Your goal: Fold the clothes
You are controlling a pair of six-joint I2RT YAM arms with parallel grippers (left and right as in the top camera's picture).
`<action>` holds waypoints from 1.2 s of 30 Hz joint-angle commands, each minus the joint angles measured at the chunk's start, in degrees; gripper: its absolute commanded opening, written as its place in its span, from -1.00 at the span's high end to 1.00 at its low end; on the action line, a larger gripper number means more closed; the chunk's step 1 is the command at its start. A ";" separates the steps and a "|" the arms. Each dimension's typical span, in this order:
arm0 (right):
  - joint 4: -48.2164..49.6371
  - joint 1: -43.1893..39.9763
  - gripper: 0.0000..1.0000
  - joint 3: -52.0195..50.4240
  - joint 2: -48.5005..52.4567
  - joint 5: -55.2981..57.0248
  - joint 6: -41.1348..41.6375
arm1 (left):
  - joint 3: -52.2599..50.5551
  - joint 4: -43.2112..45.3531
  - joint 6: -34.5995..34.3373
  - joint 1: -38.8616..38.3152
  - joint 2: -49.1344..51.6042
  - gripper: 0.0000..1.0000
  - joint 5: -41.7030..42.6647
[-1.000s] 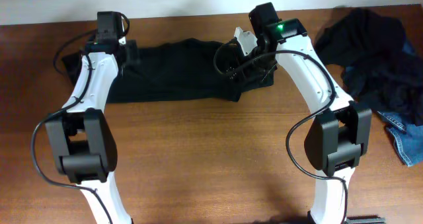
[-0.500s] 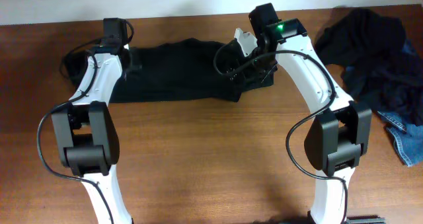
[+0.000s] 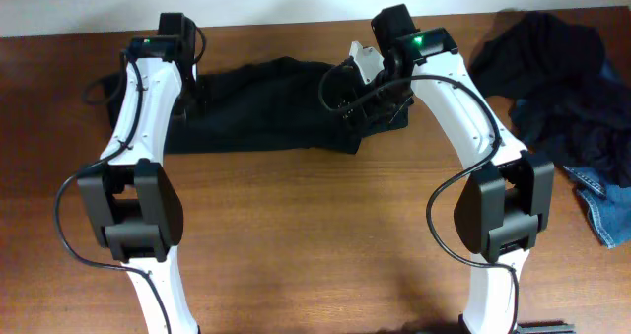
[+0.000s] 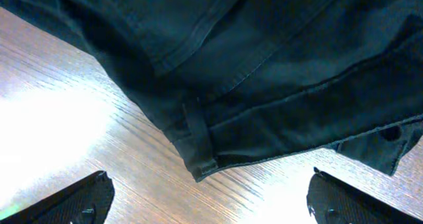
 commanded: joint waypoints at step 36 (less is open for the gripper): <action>20.02 -2.19 -0.46 -16.94 0.46 -5.75 24.00 | -3.15 13.75 0.35 0.33 0.07 -0.64 0.46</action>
